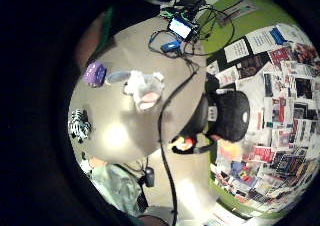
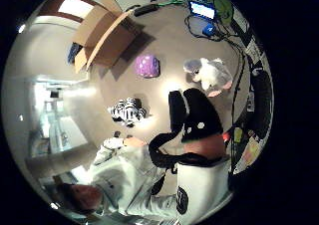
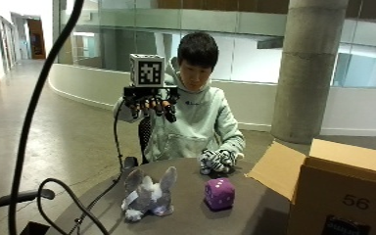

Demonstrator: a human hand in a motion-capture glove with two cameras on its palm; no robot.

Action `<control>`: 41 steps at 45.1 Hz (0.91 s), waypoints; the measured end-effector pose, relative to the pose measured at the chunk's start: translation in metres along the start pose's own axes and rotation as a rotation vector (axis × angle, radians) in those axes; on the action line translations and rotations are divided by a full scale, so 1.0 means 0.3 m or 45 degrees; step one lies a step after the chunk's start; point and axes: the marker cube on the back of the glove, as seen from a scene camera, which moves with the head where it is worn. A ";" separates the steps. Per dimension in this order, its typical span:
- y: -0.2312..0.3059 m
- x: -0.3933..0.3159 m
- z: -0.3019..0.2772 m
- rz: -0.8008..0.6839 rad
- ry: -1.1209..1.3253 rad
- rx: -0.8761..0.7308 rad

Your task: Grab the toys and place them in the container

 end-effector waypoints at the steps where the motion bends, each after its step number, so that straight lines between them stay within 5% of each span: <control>1: -0.002 0.000 -0.001 -0.001 -0.001 -0.007; 12: -0.046 0.003 -0.021 0.045 0.020 -0.099; 22: -0.120 0.017 -0.019 -0.024 0.037 0.009; 27: -0.166 0.012 0.006 0.103 0.017 0.176; 41: -0.341 0.115 0.323 -0.163 -0.106 0.189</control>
